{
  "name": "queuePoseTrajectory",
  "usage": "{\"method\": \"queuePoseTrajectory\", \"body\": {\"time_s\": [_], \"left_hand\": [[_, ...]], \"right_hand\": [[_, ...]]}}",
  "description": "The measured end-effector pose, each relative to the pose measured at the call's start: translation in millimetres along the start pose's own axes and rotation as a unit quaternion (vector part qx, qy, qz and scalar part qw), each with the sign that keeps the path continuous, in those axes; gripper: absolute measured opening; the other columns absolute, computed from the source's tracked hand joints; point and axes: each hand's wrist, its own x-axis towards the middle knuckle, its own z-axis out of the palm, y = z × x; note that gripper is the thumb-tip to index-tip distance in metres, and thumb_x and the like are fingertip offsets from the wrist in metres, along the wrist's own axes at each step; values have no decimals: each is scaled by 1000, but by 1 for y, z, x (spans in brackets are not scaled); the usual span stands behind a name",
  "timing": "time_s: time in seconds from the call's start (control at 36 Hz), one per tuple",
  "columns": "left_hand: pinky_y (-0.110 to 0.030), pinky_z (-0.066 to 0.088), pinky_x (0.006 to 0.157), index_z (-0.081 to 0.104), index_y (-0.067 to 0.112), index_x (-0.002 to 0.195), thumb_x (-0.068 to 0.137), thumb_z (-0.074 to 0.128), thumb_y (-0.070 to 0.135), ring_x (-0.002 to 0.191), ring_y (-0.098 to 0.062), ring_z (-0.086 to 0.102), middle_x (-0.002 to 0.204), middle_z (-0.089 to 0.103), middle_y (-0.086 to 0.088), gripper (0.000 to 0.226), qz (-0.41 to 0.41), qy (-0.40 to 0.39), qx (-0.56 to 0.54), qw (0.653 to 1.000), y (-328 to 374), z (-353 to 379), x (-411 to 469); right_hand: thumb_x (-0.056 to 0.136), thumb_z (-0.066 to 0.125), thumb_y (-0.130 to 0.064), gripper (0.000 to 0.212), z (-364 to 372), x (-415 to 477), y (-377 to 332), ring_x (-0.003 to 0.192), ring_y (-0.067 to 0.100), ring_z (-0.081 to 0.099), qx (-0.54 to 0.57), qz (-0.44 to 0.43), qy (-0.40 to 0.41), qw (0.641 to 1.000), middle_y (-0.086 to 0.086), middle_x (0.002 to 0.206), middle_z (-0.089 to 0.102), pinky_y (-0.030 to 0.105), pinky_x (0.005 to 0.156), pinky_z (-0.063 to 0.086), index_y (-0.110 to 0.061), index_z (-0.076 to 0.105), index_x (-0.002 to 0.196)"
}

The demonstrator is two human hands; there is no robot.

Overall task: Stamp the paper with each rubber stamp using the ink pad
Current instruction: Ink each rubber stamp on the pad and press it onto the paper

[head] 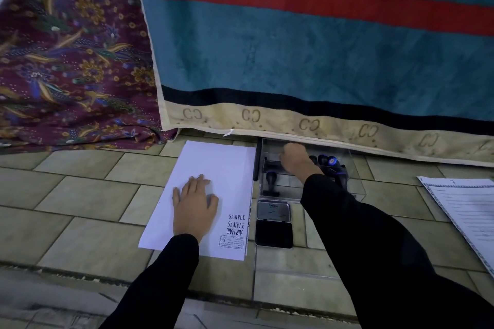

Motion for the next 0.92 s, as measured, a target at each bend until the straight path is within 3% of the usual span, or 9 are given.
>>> {"method": "queuePoseTrajectory", "body": {"time_s": [0.08,0.31,0.47,0.56,0.64,0.69,0.81,0.86,0.92], "left_hand": [[-46,2,120,46,18,134,93,43,25,144,-16,24,151,40,1,42,2,1,-4,1000,0,1,0],[-46,2,120,46,18,134,93,44,24,145,-16,23,152,38,0,42,0,1,-4,1000,0,0,0],[-45,1,120,45,18,136,93,44,24,146,-16,21,152,37,1,43,-3,-2,-5,1000,1,-1,1],[-43,-2,120,47,19,135,93,46,23,146,-14,20,152,38,2,42,-5,-3,-23,1000,-1,-1,1],[-39,-3,119,51,18,131,92,53,18,146,-14,23,149,43,2,40,-20,6,-76,997,-4,-4,2],[-37,-2,120,53,18,128,91,56,15,144,-14,26,145,48,2,37,-35,10,-125,991,-4,-7,4],[-38,11,121,59,24,120,93,55,9,133,-9,38,137,53,8,32,-81,6,-294,952,-4,-15,5],[-31,27,113,61,29,115,93,54,8,132,-9,42,133,54,13,31,-110,11,-391,914,-8,-23,5],[-24,33,102,63,31,112,94,53,10,128,-10,47,130,56,13,29,-138,20,-458,878,-11,-31,5]], "right_hand": [[93,53,-24,32,-4,2,-2,109,36,57,38,30,-15,999,21,114,62,37,85,48,4,58,106],[94,44,-13,33,-9,7,-7,120,39,49,41,41,-96,994,24,130,51,41,99,42,5,49,121],[92,51,-19,31,-13,5,-5,108,34,56,85,34,-92,992,20,120,57,31,77,41,3,54,114],[89,58,-26,23,-15,5,-5,88,29,55,140,29,-64,988,14,97,60,28,69,40,-4,54,90],[86,65,-31,40,-17,5,-4,59,21,48,185,29,-1,982,4,58,48,25,53,36,-8,47,59],[86,66,-27,39,-19,1,-3,57,21,52,229,12,40,972,7,59,53,28,58,43,-9,51,55],[86,64,-9,9,-26,-17,4,75,34,67,396,11,78,915,19,87,65,45,70,59,-7,57,80],[85,64,-6,5,-30,-29,10,79,33,70,406,-12,98,909,20,89,68,41,69,59,-6,61,90],[84,66,-6,8,-33,-45,14,75,25,70,417,-24,114,902,13,83,68,32,71,60,-7,63,91]]}}
